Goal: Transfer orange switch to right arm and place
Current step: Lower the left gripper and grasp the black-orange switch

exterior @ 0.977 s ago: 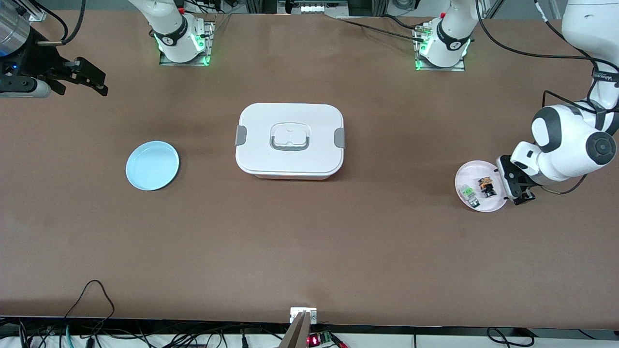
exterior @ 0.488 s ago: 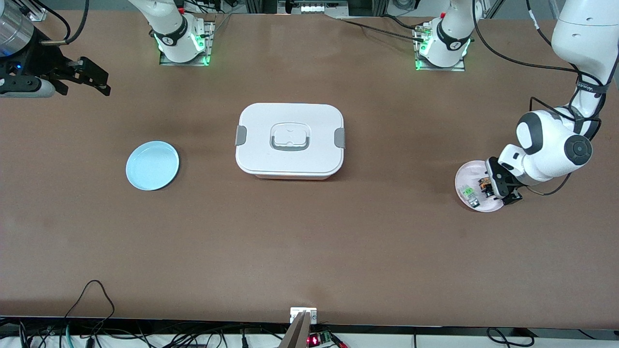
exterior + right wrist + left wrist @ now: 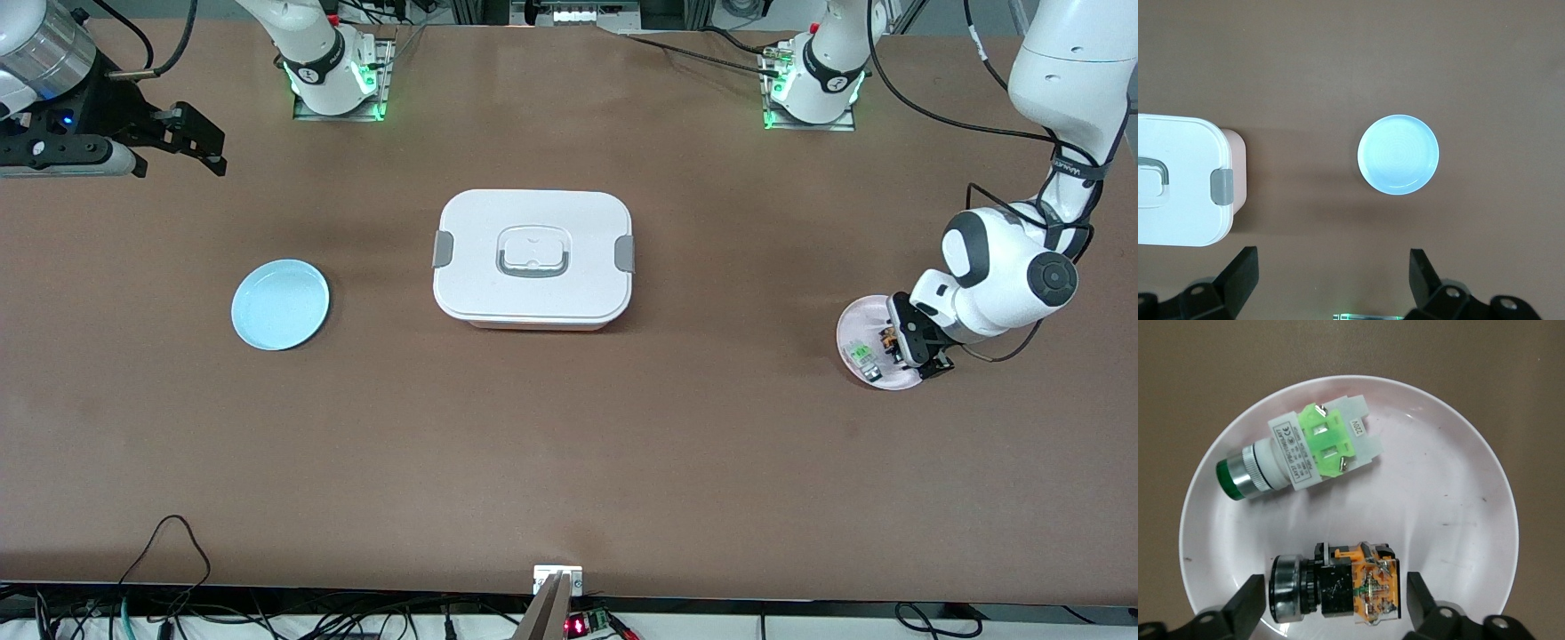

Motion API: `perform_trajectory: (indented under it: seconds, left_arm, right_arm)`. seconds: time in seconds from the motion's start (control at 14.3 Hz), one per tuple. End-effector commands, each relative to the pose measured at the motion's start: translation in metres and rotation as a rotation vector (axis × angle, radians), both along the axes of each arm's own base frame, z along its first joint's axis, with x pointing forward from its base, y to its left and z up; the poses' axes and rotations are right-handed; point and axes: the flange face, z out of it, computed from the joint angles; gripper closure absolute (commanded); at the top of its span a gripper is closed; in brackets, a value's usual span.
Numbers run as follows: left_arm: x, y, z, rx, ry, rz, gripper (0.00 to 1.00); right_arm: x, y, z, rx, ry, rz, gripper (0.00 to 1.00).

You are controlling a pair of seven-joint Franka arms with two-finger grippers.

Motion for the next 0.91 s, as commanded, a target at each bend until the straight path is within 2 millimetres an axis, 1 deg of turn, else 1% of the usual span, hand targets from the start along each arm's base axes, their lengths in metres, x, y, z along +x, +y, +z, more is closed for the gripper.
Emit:
perform_trajectory:
  seconds: [0.0, 0.14, 0.28, 0.42, 0.49, 0.56, 0.63, 0.77, 0.84]
  left_arm:
    - [0.001, 0.001, 0.002, 0.007, -0.013, -0.021, 1.0]
    - [0.002, 0.0, 0.01, 0.007, -0.014, -0.021, 1.0]
    - [0.001, 0.0, 0.026, 0.001, 0.015, -0.025, 1.0]
    - [0.002, -0.015, 0.044, -0.032, 0.053, -0.028, 1.0]
    - [0.0, -0.031, 0.049, -0.103, 0.081, 0.011, 1.0]
    - [-0.002, -0.039, 0.052, -0.183, 0.118, 0.07, 1.0]
    - [-0.002, -0.053, 0.057, -0.249, 0.149, 0.095, 1.0]
    - [0.006, -0.099, 0.079, -0.357, 0.146, 0.088, 1.0]
    - [0.007, -0.117, 0.088, -0.43, 0.153, 0.111, 1.0]
  right_arm:
    - [-0.001, -0.003, 0.01, -0.001, -0.026, -0.015, 0.0]
    - [-0.002, -0.003, 0.011, -0.007, -0.025, -0.013, 0.0]
    - [-0.003, -0.004, 0.011, -0.009, -0.022, -0.007, 0.0]
    - [-0.003, -0.003, 0.007, -0.01, -0.018, -0.013, 0.0]
    - [-0.003, -0.002, 0.006, -0.012, -0.016, -0.012, 0.0]
    - [-0.003, -0.002, 0.007, -0.012, -0.019, -0.012, 0.0]
    - [-0.005, -0.002, 0.008, -0.013, -0.016, -0.014, 0.0]
    - [-0.006, -0.004, 0.007, -0.012, -0.016, -0.017, 0.0]
    - [-0.006, -0.004, 0.008, -0.012, -0.021, -0.017, 0.0]
